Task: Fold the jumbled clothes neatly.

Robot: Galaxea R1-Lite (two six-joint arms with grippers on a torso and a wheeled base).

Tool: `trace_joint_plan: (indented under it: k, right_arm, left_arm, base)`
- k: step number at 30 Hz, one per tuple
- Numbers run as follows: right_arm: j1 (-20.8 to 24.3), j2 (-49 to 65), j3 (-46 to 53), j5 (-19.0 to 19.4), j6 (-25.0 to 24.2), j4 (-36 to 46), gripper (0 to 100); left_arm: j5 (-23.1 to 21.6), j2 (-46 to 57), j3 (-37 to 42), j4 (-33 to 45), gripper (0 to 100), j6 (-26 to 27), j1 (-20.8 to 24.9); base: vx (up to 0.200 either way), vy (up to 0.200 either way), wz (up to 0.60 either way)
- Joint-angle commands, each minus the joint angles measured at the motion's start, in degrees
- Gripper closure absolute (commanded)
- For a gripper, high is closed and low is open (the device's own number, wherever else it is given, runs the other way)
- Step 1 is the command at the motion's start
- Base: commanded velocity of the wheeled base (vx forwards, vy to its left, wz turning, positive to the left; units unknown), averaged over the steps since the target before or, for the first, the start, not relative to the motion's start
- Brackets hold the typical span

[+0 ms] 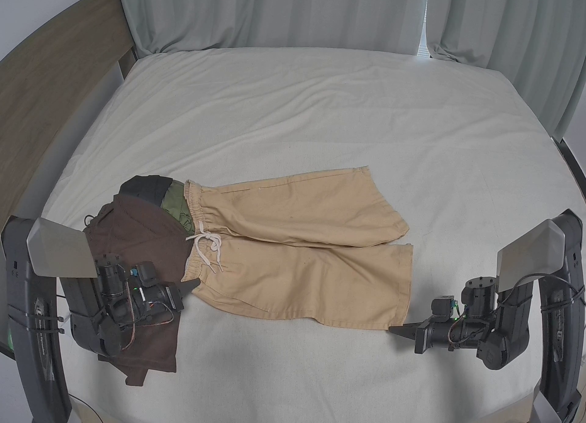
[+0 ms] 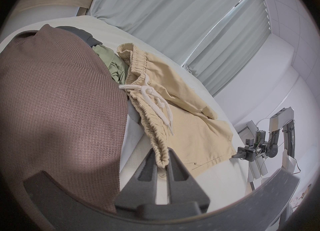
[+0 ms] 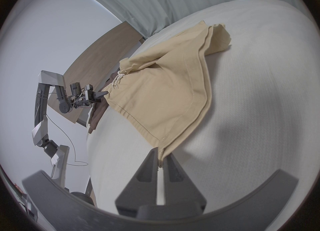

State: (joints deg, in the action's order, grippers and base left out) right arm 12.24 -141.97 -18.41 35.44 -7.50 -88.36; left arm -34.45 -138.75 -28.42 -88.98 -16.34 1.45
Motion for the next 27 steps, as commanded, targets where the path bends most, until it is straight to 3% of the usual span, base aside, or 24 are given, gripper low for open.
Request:
trace_joint_plan:
  k: [1, 11, 27]
  right_arm:
    - [-0.37, 0.47, 0.65, 0.07, -0.06, -0.06, 100]
    - [-3.01, 3.1, 5.22, 0.33, 0.2, -0.06, 100]
    - [-3.01, 5.21, 9.62, 0.42, 0.38, -0.06, 100]
  left_arm:
    - [-0.09, 1.56, 0.64, -0.14, 100, -0.01, 0.22]
    - [-1.76, 5.6, 6.0, -0.14, 100, -0.01, 0.31]
    - [-3.25, 8.68, 15.41, -0.14, 100, 1.31, -0.13]
  base:
    - [0.0, 0.0, 0.0]
    - [0.0, 0.0, 0.0]
    - [0.0, 0.0, 0.0]
